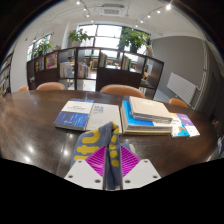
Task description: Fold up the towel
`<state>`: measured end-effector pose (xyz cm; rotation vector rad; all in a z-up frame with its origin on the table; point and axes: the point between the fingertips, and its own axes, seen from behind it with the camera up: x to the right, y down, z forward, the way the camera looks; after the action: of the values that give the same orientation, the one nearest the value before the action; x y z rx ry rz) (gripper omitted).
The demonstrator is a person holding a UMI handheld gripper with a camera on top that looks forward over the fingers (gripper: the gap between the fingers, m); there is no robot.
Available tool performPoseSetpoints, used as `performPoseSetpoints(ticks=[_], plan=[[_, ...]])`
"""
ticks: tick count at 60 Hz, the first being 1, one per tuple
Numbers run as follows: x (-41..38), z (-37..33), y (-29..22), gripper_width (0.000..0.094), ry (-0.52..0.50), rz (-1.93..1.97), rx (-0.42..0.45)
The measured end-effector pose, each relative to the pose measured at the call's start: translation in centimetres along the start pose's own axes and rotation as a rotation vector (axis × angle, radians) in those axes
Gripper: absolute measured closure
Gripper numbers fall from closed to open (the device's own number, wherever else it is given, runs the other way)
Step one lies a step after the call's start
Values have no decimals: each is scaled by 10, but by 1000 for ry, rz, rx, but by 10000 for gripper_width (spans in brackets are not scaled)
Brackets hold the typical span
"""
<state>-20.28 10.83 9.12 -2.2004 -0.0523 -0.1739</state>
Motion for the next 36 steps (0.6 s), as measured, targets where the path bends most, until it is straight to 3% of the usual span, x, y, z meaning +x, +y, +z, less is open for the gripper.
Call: performPoseSetpoints(ticks=[3,8,12,17,36], plan=[[22,12,15,691,12,0,-24],[50,23,43,404,47,-18,-76],[56,22,54,267,37,-24,-81],[56,2,46,215,18,-8,-61],[65,-156,-20,176,55,108,128]])
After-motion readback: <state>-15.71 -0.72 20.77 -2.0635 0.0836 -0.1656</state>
